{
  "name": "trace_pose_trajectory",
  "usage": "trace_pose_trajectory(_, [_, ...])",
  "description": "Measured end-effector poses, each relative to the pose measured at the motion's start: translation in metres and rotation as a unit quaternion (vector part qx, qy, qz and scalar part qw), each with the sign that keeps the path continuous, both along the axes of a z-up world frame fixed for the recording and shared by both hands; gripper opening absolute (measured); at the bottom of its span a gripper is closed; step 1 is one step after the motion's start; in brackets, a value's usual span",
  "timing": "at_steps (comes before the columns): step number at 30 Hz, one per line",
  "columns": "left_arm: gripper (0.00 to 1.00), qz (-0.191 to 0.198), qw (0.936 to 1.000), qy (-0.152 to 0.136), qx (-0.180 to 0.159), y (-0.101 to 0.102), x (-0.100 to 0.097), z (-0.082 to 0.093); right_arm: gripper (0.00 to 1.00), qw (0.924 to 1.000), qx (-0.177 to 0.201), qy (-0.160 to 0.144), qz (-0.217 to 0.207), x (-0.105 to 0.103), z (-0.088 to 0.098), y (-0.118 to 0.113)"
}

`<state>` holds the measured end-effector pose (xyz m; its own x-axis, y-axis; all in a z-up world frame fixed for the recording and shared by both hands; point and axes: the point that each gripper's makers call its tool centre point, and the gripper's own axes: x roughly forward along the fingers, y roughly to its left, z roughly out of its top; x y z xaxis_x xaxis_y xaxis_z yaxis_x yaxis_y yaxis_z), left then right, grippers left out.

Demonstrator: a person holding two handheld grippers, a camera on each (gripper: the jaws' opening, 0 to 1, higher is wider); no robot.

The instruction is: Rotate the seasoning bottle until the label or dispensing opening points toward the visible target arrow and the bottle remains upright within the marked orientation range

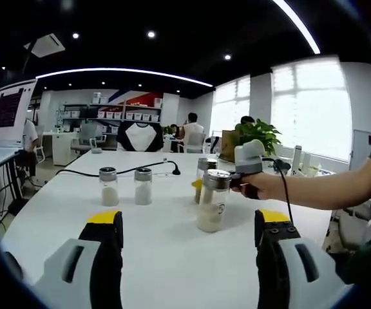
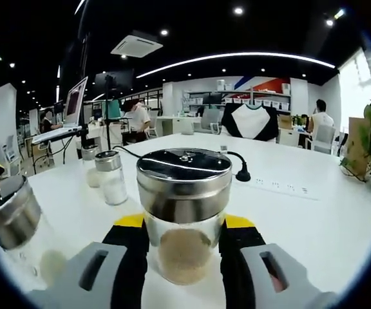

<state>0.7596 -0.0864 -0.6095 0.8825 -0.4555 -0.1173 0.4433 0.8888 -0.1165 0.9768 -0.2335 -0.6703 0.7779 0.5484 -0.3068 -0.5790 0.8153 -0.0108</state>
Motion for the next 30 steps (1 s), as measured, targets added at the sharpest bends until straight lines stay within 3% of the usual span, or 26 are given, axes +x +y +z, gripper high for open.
trace_pose_trajectory(30, [0.88,-0.001,1.0000,0.005,-0.003,-0.001,-0.001,-0.003,0.41,0.9998,-0.001,0.013,-0.013,-0.030,-0.002,-0.018])
